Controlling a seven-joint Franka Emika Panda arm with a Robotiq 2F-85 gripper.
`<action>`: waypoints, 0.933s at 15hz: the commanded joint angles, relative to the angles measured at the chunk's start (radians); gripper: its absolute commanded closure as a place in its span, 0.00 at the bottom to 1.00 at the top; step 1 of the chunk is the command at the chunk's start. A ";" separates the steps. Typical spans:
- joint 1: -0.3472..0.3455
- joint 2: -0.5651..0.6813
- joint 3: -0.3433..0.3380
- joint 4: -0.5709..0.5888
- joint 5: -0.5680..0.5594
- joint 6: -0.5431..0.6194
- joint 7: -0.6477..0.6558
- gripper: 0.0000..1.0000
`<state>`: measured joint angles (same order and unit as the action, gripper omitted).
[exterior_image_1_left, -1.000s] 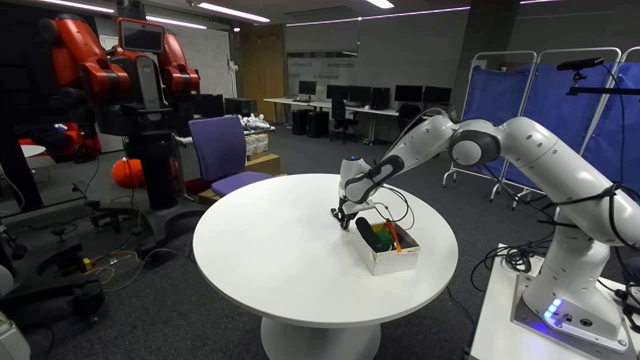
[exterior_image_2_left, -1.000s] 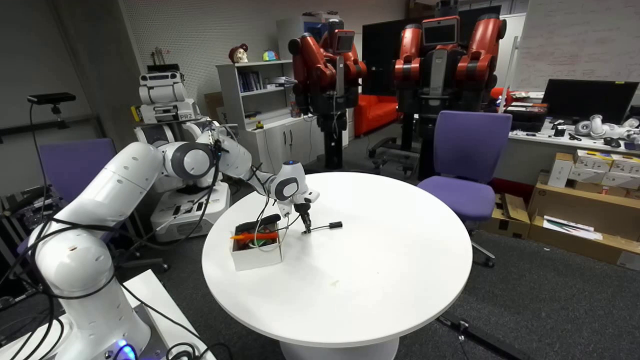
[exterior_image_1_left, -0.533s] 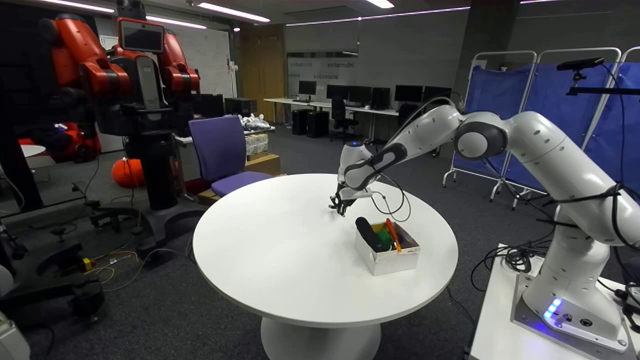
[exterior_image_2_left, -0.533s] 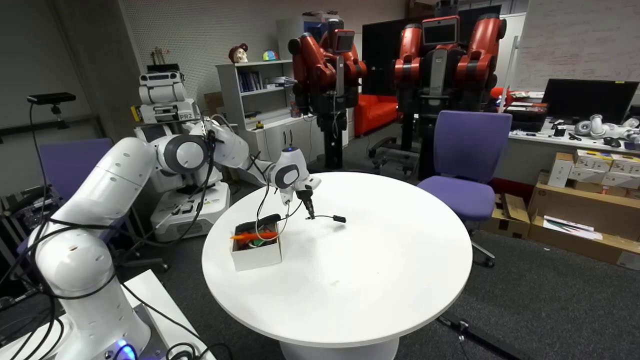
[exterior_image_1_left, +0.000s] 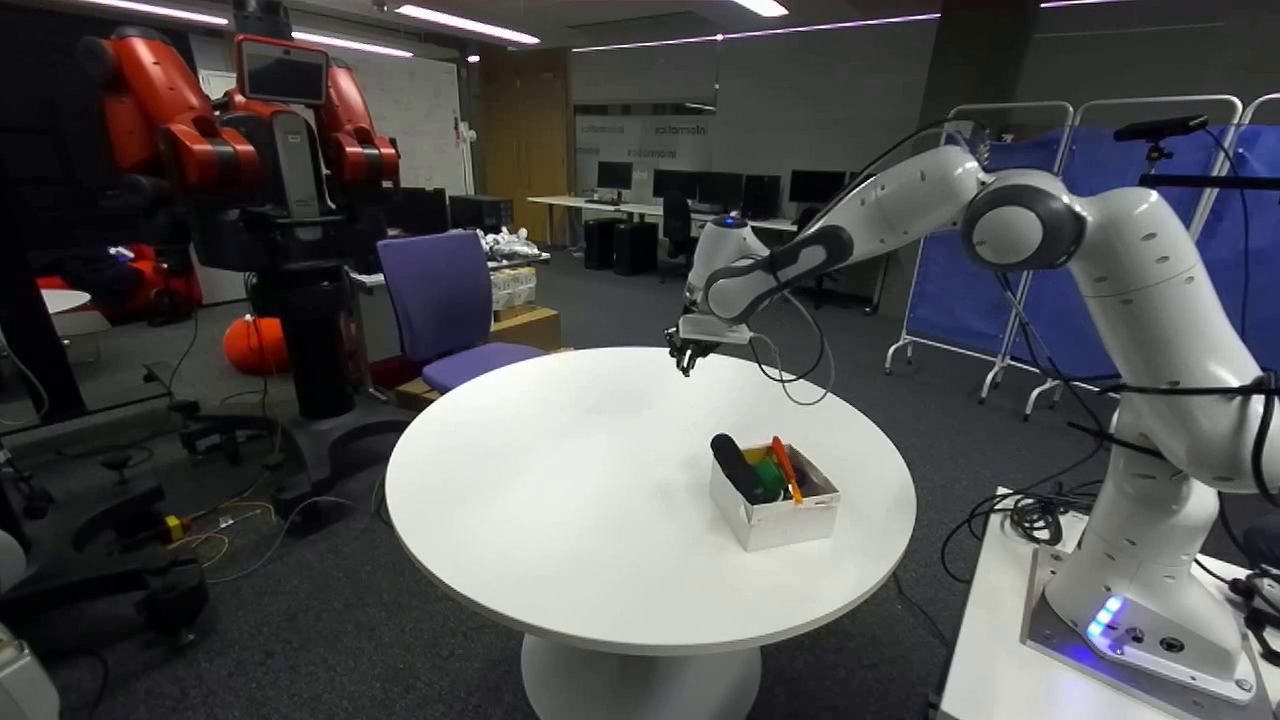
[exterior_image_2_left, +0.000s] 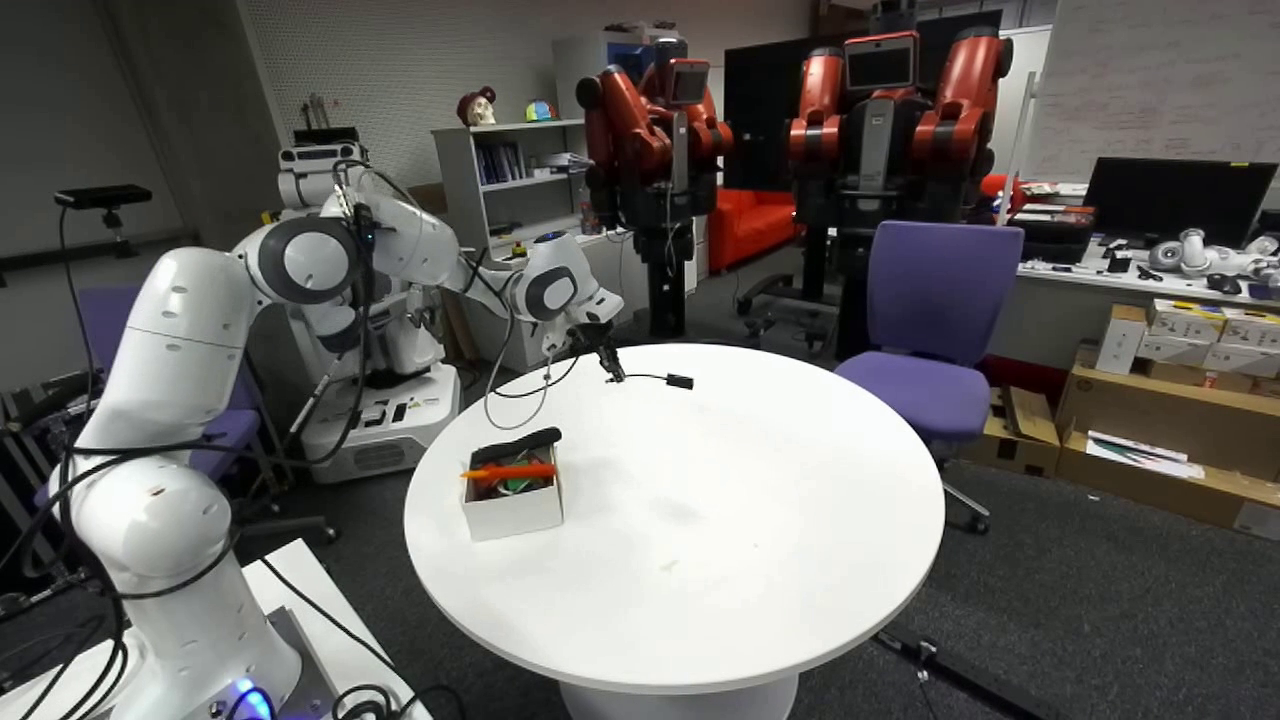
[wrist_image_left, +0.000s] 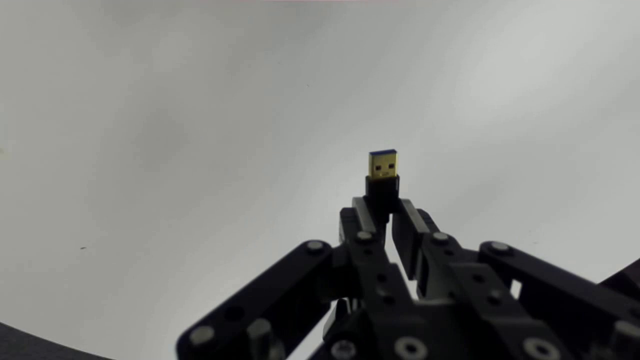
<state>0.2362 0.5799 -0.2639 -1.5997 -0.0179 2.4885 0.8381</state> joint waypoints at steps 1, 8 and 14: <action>0.065 -0.221 -0.025 -0.239 -0.111 0.003 0.197 0.96; 0.062 -0.476 0.108 -0.596 -0.253 0.022 0.548 0.96; 0.021 -0.550 0.257 -0.771 -0.227 0.038 0.629 0.96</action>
<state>0.2977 0.0998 -0.0676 -2.2736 -0.2403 2.4958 1.4350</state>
